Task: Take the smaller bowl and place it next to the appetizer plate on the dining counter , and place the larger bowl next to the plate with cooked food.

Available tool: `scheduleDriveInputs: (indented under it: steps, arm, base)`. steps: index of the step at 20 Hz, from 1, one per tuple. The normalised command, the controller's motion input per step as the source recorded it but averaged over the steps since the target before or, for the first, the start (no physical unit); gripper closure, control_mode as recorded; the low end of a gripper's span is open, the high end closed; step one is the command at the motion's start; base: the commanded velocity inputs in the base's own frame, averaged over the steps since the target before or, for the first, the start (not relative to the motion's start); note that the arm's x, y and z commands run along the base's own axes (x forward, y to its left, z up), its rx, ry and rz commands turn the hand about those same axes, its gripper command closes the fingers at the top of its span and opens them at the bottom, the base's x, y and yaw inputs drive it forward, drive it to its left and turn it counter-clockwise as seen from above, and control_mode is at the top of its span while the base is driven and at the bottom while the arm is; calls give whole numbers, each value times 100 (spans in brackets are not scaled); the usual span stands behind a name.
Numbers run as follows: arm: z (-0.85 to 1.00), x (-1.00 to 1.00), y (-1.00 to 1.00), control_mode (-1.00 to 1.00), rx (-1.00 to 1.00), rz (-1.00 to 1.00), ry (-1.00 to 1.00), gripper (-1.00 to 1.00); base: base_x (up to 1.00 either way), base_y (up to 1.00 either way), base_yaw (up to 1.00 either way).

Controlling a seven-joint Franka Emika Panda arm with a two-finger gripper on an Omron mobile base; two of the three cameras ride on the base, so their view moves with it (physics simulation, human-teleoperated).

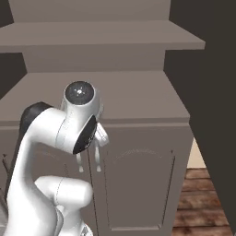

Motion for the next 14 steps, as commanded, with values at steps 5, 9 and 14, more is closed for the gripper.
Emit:
scheduleDriveInputs:
  steps: [5,9,14]
  arm:
    - [14,-35,-4,-100,-20,1,-18,100]
    - [0,-5,0,100,-8,1,0,100]
    - [0,0,0,100,0,0,0,100]
  base:
    - [0,0,0]
    - [-9,0,1]
    - [-51,-8,7]
